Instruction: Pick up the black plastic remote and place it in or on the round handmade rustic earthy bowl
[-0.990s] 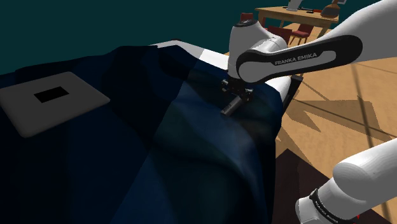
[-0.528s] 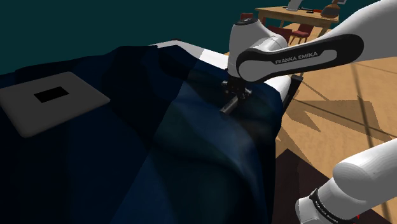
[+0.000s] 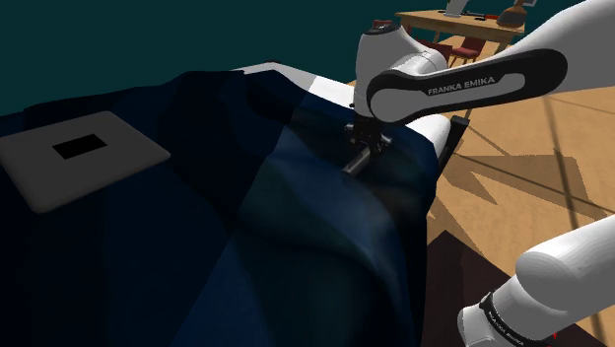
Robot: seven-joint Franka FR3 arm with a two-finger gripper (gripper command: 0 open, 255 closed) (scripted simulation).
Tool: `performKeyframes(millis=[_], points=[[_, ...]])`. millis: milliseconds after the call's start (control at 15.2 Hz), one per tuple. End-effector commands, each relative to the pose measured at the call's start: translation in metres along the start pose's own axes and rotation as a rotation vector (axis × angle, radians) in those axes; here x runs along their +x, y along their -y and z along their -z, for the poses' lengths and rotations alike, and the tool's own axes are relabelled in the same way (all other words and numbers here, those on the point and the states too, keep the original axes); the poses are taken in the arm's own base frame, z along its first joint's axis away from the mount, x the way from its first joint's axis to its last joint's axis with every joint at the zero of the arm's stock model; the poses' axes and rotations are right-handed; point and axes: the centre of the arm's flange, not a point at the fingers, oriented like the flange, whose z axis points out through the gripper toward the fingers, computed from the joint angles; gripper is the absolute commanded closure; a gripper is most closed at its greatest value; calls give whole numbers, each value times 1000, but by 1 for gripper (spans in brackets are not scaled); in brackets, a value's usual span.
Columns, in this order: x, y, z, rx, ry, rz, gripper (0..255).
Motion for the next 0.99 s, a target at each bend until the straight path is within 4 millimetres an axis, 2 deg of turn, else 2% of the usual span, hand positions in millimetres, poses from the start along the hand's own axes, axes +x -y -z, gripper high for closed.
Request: performKeyframes(millis=[0,924], points=[[2,-1,9,-2,1,0,255],[19,-3,81,-2,1,0,255]])
